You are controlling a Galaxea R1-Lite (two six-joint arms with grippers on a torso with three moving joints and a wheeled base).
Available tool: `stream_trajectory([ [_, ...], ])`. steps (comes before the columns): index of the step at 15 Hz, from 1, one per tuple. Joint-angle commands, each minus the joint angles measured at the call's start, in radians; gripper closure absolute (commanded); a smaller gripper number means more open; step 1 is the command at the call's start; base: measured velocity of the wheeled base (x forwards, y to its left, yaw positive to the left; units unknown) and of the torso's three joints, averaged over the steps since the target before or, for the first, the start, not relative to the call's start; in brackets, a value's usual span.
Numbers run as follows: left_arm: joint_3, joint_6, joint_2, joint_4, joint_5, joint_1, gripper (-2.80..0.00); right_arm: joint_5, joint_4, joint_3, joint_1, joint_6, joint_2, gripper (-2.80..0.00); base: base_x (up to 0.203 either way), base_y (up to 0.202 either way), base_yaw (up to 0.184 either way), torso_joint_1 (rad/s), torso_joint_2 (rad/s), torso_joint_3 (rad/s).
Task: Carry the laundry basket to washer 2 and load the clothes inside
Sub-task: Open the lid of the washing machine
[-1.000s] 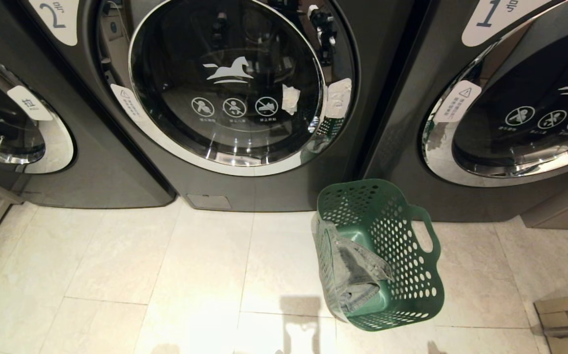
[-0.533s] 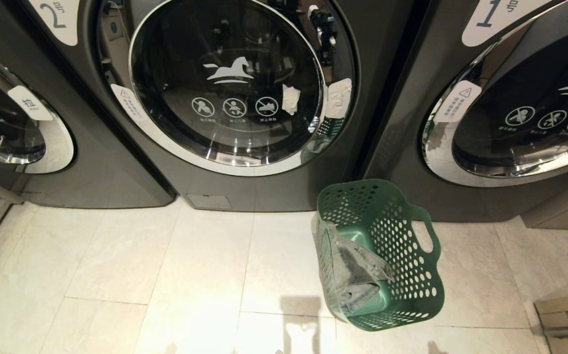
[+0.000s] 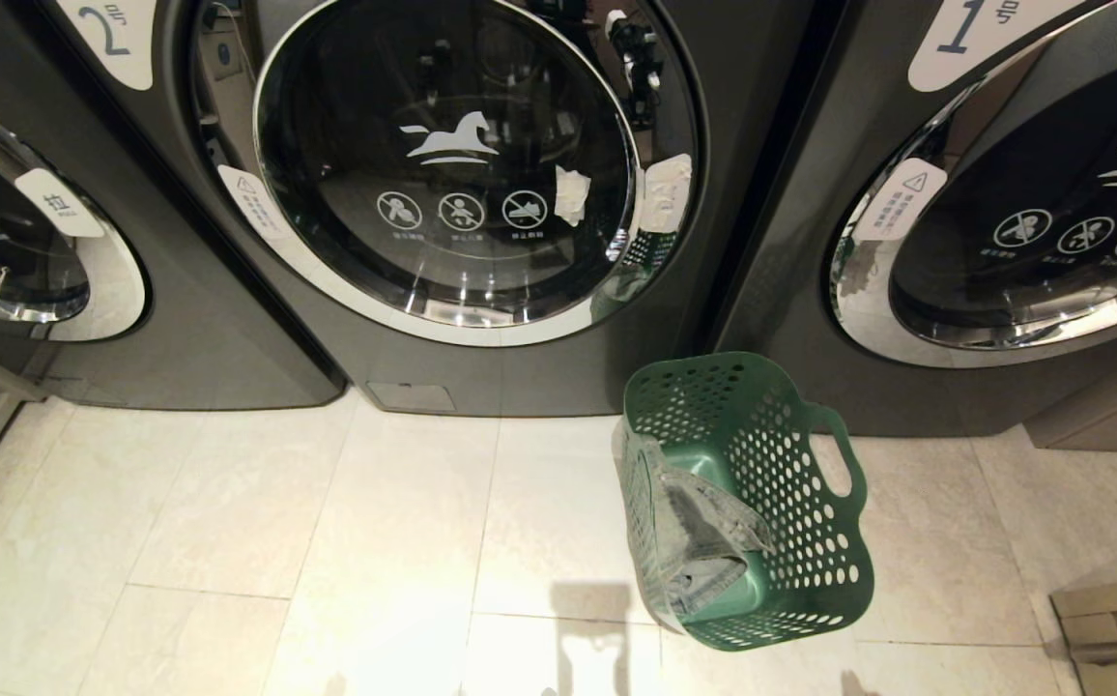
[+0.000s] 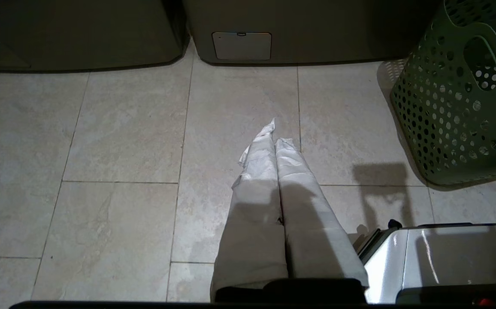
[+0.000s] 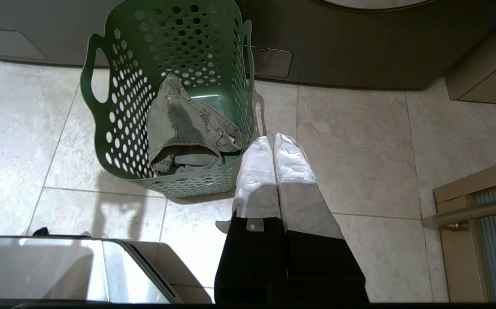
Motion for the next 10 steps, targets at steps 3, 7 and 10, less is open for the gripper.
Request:
stream_trajectory([
  [3, 0.002, 0.002, -0.002, 0.0, -0.001, 0.0, 0.0, 0.0, 0.0, 0.0, 0.0, -0.002, 0.0, 0.0, 0.0, 0.0, 0.0, 0.001, 0.0, 0.039],
  [7, 0.002, 0.003, -0.002, 0.0, -0.001, 0.0, 0.0, 0.0, 0.0, 0.0, 0.0, -0.001, 0.001, 0.0, 0.0, 0.0, 0.0, 0.002, 0.0, 0.174],
  [10, 0.002, 0.005, -0.002, 0.0, -0.001, 0.0, 0.0, 0.0, 0.0, 0.0, 0.0, -0.001, 0.0, 0.0, 0.0, 0.0, 0.0, 0.002, 0.0, 0.202],
])
